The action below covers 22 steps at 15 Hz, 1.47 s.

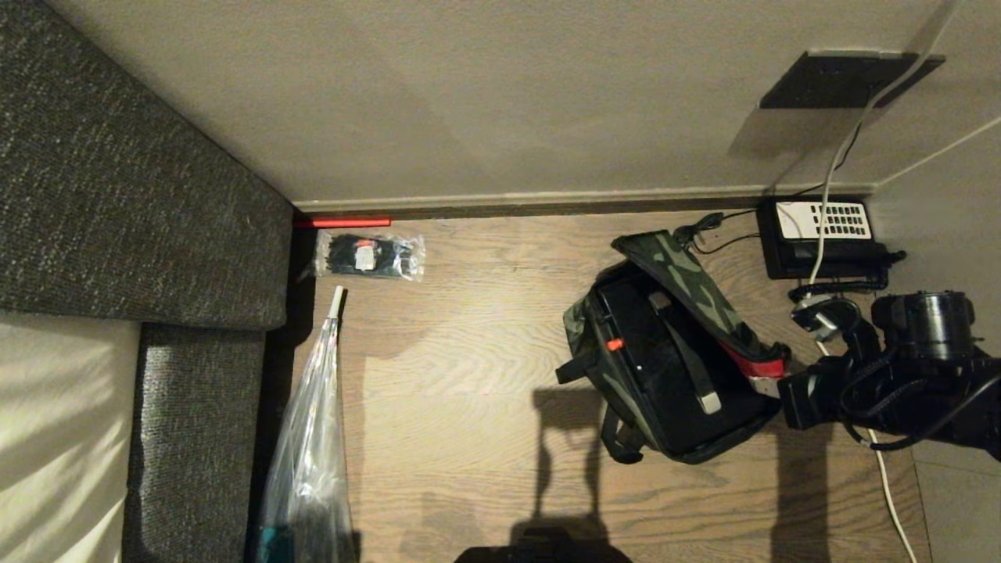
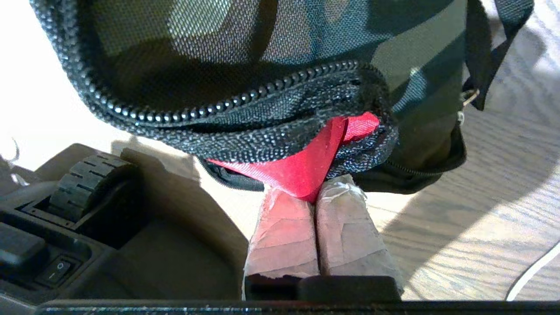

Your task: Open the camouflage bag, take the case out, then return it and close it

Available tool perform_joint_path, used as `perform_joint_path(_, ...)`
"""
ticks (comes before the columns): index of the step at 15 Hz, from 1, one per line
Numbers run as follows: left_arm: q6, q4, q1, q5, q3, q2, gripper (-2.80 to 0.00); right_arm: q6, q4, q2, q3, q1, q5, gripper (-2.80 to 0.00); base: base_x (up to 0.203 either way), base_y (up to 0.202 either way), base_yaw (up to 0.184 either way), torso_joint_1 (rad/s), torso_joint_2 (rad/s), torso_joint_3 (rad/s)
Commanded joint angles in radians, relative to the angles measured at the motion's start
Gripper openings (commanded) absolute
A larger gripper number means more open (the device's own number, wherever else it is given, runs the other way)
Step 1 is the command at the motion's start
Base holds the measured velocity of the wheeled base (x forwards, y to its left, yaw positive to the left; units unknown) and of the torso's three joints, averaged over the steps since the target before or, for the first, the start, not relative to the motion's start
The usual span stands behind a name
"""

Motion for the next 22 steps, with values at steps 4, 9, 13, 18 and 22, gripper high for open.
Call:
perform_joint_path(4,0.0,0.0,0.0,0.0,0.0,-0.002,-2.8,-0.013,0.001,-0.007,0.1,0.009,0.003,0.0,0.0,0.0,0.0,0.0,0.0,0.0)
perform_joint_path(9,0.001,0.0,0.0,0.0,0.0,-0.002,-2.8,-0.092,0.096,-0.01,0.16,0.042,0.007,0.0,0.0,0.0,0.0,0.0,0.0,0.0)
perform_joint_path(13,0.001,0.0,0.0,0.0,0.0,-0.002,-2.8,-0.106,0.11,-0.147,0.166,0.041,0.015,0.0,0.0,0.0,0.0,0.0,0.0,0.0)
perform_joint_path(18,0.001,0.0,0.0,0.0,0.0,-0.002,-2.8,-0.05,0.111,-0.343,0.177,0.038,0.019,0.0,0.0,0.0,0.0,0.0,0.0,0.0)
perform_joint_path(22,0.0,0.0,0.0,0.0,0.0,-0.002,-2.8,-0.058,0.107,-0.212,0.174,0.087,0.021,0.0,0.0,0.0,0.0,0.0,0.0,0.0)
